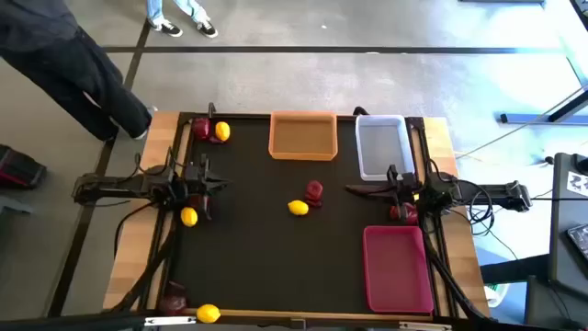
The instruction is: Sort produce into baskets
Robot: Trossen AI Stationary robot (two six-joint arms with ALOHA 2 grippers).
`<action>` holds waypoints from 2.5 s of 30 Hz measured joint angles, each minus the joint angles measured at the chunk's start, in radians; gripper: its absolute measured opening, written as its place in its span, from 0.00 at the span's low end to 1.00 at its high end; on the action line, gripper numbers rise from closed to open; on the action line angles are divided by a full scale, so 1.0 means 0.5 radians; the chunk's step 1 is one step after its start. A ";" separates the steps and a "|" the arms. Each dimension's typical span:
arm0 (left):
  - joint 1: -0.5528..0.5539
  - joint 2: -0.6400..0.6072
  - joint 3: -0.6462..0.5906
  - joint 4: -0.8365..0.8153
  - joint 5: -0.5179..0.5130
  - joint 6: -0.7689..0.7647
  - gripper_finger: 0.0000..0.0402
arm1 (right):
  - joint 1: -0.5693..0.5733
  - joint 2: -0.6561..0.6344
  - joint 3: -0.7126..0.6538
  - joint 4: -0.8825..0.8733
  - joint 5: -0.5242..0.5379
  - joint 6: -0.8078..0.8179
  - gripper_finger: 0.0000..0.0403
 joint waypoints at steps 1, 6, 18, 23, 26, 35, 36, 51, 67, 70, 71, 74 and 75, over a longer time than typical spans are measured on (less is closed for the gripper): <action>0.000 0.000 0.000 0.000 0.000 0.000 0.01 | 0.000 0.000 0.000 0.000 0.000 0.000 0.01; 0.000 0.000 0.000 0.000 0.000 0.000 0.01 | 0.000 0.000 0.000 0.000 0.000 0.000 0.01; 0.000 0.001 0.000 0.000 0.000 0.000 0.01 | 0.000 0.000 0.000 0.000 0.000 0.000 0.01; 0.000 0.001 0.000 0.000 0.000 -0.001 0.01 | 0.000 0.000 0.000 0.000 0.000 0.000 0.01; 0.000 0.000 0.000 0.000 0.000 0.000 0.01 | 0.000 0.000 0.000 0.000 0.000 0.000 0.01; 0.000 0.000 0.000 0.000 0.000 0.000 0.01 | 0.000 0.000 0.000 0.000 0.000 0.000 0.01; 0.000 0.000 0.000 0.000 0.000 0.000 0.01 | 0.000 0.000 0.000 0.000 0.000 0.000 0.01; 0.000 0.000 0.000 0.001 0.000 0.000 0.01 | 0.000 0.000 0.000 0.076 0.191 0.002 0.01; 0.003 0.000 0.000 0.040 -0.040 -0.091 0.01 | -0.001 0.001 0.000 0.087 0.367 -0.121 0.01; 0.003 0.000 0.000 0.063 -0.040 -0.093 0.01 | 0.000 0.001 0.000 0.090 0.404 -0.109 0.01; 0.003 0.000 0.000 0.070 -0.040 -0.098 0.01 | 0.000 0.001 0.000 0.092 0.417 -0.109 0.01; 0.003 0.000 0.000 0.073 -0.040 -0.101 0.01 | -0.001 0.001 0.000 0.097 0.429 -0.099 0.01; 0.003 0.000 0.000 0.073 -0.040 -0.101 0.01 | -0.001 0.001 0.000 0.099 0.437 -0.089 0.01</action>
